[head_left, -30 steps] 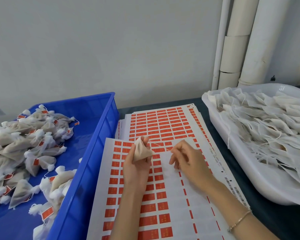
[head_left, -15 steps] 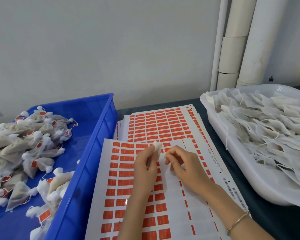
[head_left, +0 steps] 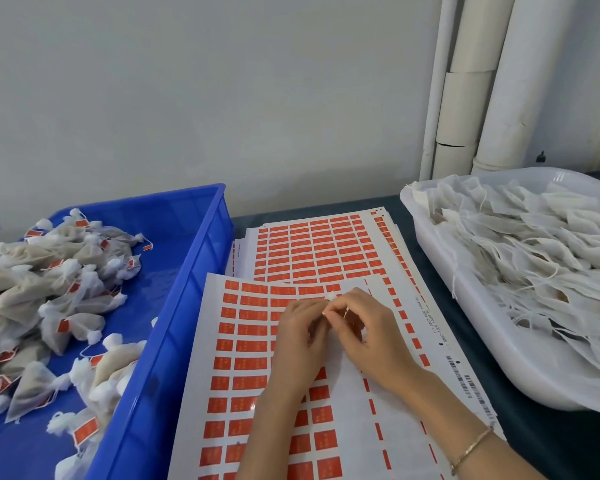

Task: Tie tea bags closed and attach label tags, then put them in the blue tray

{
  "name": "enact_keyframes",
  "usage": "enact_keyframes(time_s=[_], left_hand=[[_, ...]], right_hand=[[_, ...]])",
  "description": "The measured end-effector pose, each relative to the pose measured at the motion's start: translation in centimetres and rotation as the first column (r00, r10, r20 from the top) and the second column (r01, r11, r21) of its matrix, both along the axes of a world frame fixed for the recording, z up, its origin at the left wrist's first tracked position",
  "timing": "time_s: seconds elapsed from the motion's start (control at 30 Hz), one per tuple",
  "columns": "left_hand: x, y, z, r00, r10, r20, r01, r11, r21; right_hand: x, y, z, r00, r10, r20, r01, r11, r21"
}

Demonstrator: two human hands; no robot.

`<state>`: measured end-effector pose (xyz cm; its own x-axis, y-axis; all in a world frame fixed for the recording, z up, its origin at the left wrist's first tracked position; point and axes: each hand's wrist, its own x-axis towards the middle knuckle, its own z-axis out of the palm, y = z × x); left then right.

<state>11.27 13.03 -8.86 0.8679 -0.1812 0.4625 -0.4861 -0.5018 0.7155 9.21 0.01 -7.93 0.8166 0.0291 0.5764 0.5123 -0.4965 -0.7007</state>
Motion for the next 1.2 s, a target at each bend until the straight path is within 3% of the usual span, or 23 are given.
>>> enact_keyframes(time_s=[0.17,0.3,0.4,0.73,1.03,1.2], left_hand=[[-0.1,0.0,0.5,0.984,0.017,-0.175,-0.062,0.966,-0.252],[-0.5,-0.1,1.2,0.964,0.019,-0.265,-0.119,0.923,-0.366],[-0.9,-0.3,1.6,0.947,-0.033,-0.319,-0.096,0.92,-0.38],[-0.9,-0.2,1.9,0.953,-0.171,-0.252,0.047,0.9,-0.433],[-0.5,0.0,1.6,0.902,-0.137,-0.409,-0.089,0.869,-0.487],[0.0,0.1,1.4,0.871,-0.091,-0.484,-0.19,0.844,-0.501]], right_hand=[[-0.2,0.5,0.4,0.998,-0.068,-0.016,0.069,0.988,0.138],[0.1,0.6,0.2,0.981,-0.049,-0.19,0.081,0.983,0.165],[0.2,1.0,0.0,0.957,0.041,-0.288,0.013,0.983,0.183],[0.7,0.6,0.2,0.909,0.036,-0.416,0.149,0.903,0.404],[0.7,0.1,0.6,0.888,0.078,-0.454,0.2,0.822,0.533],[0.8,-0.2,0.7,0.917,-0.01,-0.399,0.218,0.849,0.48]])
